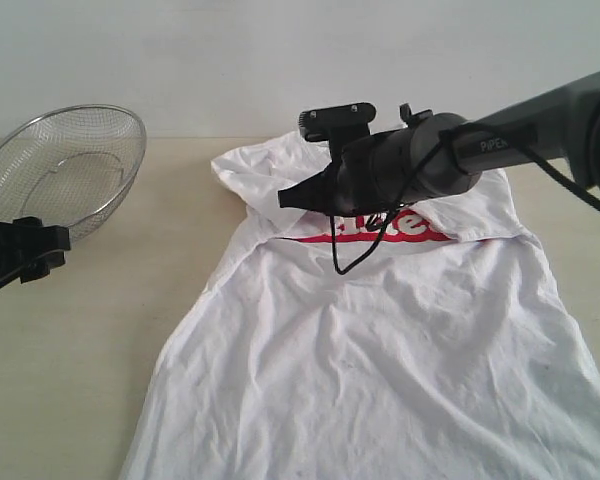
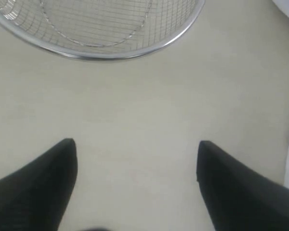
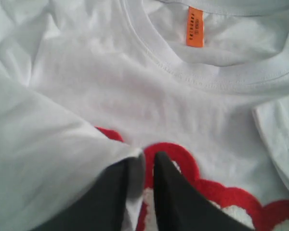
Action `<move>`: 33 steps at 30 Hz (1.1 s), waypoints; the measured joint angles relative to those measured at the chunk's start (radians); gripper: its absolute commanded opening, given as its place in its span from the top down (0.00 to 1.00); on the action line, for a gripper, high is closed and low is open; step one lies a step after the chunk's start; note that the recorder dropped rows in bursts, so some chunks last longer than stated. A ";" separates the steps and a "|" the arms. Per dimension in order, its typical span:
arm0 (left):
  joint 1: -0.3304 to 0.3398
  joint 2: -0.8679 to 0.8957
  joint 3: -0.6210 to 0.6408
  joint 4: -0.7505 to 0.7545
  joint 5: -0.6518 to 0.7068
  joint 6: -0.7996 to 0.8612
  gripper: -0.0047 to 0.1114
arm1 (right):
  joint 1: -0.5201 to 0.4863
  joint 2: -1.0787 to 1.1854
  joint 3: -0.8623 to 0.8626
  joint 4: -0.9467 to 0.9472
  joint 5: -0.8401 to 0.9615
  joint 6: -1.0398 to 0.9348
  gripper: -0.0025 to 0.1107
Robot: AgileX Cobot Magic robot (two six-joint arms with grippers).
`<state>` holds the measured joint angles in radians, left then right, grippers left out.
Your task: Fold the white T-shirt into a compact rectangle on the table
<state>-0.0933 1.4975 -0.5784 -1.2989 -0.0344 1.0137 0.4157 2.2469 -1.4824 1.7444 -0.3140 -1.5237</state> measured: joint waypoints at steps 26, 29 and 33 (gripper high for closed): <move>0.000 0.000 0.000 0.008 0.000 0.008 0.43 | -0.010 -0.103 0.002 -0.234 -0.008 -0.599 0.53; 0.000 0.000 0.000 0.008 0.000 0.008 0.43 | -0.010 -0.103 0.017 -0.289 -0.011 -0.602 0.53; 0.000 0.000 0.000 0.008 0.000 0.009 0.43 | -0.012 -0.103 0.094 -0.382 -0.012 -0.602 0.53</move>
<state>-0.0933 1.4975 -0.5784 -1.2910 -0.0344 1.0230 0.4039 2.1444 -1.3880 1.3628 -0.3260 -2.1253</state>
